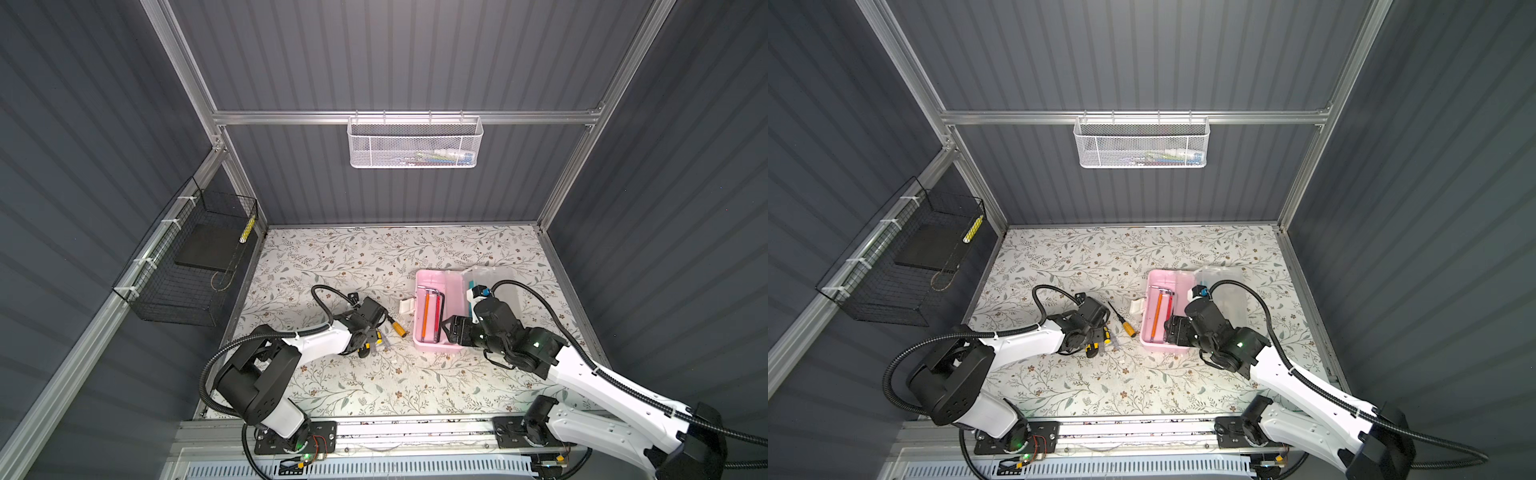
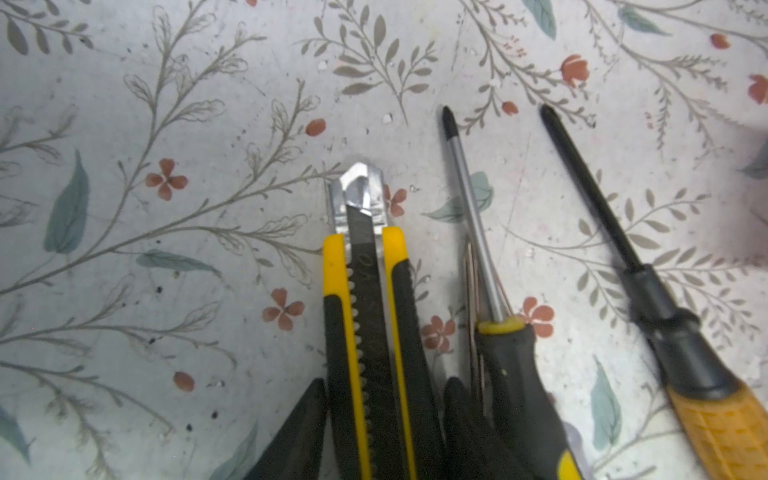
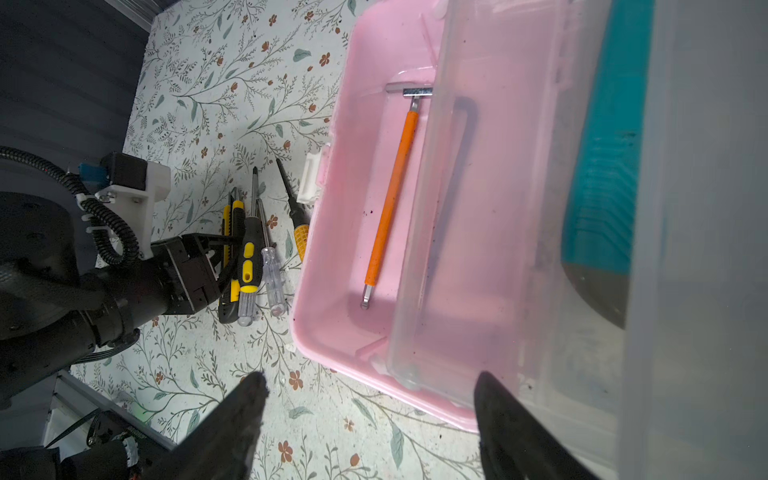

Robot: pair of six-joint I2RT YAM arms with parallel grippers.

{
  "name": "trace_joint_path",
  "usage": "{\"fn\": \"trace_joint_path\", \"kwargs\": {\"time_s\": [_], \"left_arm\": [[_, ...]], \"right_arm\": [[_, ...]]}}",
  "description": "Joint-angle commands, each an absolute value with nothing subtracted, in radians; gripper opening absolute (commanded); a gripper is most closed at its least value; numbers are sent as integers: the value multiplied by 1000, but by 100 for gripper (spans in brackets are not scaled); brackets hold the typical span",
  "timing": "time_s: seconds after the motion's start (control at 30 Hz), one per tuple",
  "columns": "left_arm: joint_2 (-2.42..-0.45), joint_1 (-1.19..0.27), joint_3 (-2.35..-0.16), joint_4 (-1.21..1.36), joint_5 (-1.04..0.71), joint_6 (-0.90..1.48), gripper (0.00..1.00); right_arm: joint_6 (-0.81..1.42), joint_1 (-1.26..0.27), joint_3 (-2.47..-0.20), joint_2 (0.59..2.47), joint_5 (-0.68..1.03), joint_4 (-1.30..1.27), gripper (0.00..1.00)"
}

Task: Pack the tool kit
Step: 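Grasp the yellow utility knives with the left gripper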

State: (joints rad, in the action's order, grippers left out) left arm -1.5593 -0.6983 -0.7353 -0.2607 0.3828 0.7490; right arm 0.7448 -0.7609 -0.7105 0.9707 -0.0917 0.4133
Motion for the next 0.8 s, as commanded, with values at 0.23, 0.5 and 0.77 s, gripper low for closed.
{"fn": "trace_joint_path", "kwargs": {"time_s": [0.23, 0.5, 0.77], "left_arm": [[-1560, -692, -743, -349, 382, 727, 29], [-1476, -692, -810, -418, 421, 691, 16], [-1351, -695, -927, -440, 308, 685, 11]], "right_arm": [[747, -754, -693, 977, -75, 394, 79], [747, -743, -692, 972, -55, 362, 79], [756, -714, -703, 908, -26, 365, 79]]}}
